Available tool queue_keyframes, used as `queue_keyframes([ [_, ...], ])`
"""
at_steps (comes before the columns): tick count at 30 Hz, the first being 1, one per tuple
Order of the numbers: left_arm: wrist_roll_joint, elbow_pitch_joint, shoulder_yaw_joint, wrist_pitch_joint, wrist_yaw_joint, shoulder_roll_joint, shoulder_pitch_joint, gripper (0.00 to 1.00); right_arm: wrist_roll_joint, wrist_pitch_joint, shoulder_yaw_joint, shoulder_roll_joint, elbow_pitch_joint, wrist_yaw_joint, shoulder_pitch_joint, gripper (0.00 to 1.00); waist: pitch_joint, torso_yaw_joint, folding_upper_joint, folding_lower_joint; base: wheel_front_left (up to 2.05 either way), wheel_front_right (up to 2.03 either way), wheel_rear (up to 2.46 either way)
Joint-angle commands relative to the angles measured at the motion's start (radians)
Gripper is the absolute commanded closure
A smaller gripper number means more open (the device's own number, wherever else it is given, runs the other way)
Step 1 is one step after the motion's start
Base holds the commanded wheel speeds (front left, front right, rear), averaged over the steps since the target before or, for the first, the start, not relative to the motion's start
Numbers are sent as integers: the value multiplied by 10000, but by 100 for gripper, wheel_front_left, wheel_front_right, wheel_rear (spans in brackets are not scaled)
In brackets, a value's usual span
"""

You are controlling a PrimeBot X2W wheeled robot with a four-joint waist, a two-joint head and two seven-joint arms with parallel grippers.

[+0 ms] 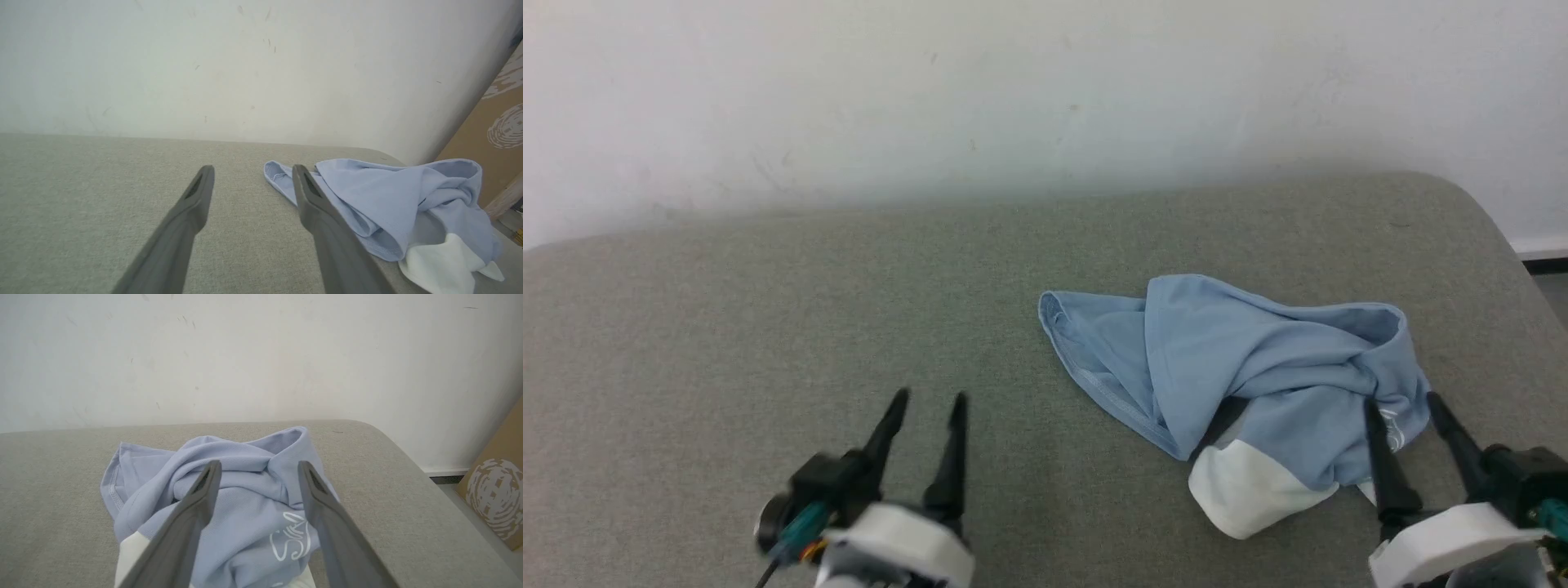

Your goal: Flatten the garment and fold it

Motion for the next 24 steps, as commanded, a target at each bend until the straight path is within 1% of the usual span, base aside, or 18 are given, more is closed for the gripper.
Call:
queue_keyframes([
  [1,228,138,-321,177,-138,-4,-637,0,-93,146,191,85,-350,-7,241,0,154,-128,0,1,0,0,0],
  [7,407,1173,-1954,1687,-393,-62,-2730,0,-141,571,727,203,-1466,-7,582,0,558,-739,0,1,0,0,0],
  [11,-91,2133,-3109,2775,-525,-78,-4054,0,-68,669,925,253,-1815,-7,543,0,845,-1188,0,1,0,0,0],
  [17,-1066,3888,-4799,4417,-628,-81,-5703,0,190,668,923,380,-1835,-7,383,0,1336,-1689,0,1,0,0,0],
  [21,-1502,5213,-5438,5400,-638,-82,-6542,0,339,578,928,445,-1731,-7,285,0,1594,-1876,0,1,0,0,0],
  [24,-1774,6095,-5810,5936,-640,-82,-6996,0,473,502,969,472,-1600,-7,200,0,1723,-1986,0,1,0,0,0],
])
